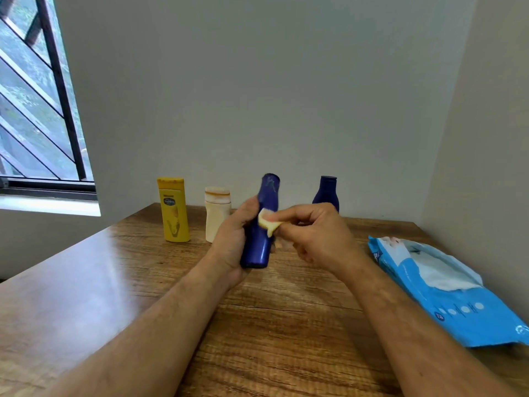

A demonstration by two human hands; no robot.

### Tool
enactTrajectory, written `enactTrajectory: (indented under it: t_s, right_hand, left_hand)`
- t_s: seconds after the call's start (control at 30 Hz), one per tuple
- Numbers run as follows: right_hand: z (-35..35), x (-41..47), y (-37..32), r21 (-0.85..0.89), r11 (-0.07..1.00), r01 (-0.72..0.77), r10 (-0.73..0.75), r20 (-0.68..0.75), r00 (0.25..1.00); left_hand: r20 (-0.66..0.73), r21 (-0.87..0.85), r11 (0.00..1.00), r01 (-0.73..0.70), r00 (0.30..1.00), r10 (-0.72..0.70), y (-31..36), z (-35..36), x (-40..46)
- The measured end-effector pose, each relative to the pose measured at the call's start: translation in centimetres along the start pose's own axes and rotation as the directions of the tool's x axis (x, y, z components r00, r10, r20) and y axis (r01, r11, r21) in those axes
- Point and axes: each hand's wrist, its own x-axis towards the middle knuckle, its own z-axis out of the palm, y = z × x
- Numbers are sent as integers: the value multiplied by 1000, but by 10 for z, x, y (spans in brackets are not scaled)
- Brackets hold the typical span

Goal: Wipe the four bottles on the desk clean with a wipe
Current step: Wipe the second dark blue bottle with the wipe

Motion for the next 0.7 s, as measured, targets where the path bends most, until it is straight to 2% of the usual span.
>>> enactTrajectory:
  t_s: [0.1,0.2,0.27,0.43,0.5,0.57,0.7]
  right_hand:
    - [9,-1,-1,-91,995,-44,62,206,977]
    - [10,-2,0,-114,992,-57,82,232,969]
    - [8,-2,0,-98,995,-33,49,165,985]
    - [7,3,5,-22,999,50,-53,-154,987]
    - [6,4,7,-6,999,48,-48,-186,981]
    - [4,4,8,27,999,26,-23,-107,994]
    - [6,1,7,-15,999,-48,50,177,983]
  left_hand:
    - [-90,-130,991,-40,996,28,4,-4,4]
    - [-127,-121,992,-34,992,18,4,-5,4]
    - [-87,-81,997,4,996,-11,2,-2,1]
    - [12,35,993,109,994,-109,0,1,-4]
    - [55,25,994,106,993,-107,1,2,-6]
    - [59,-15,995,100,993,-99,0,2,-5]
    - [46,-115,987,116,993,-111,2,1,-3]
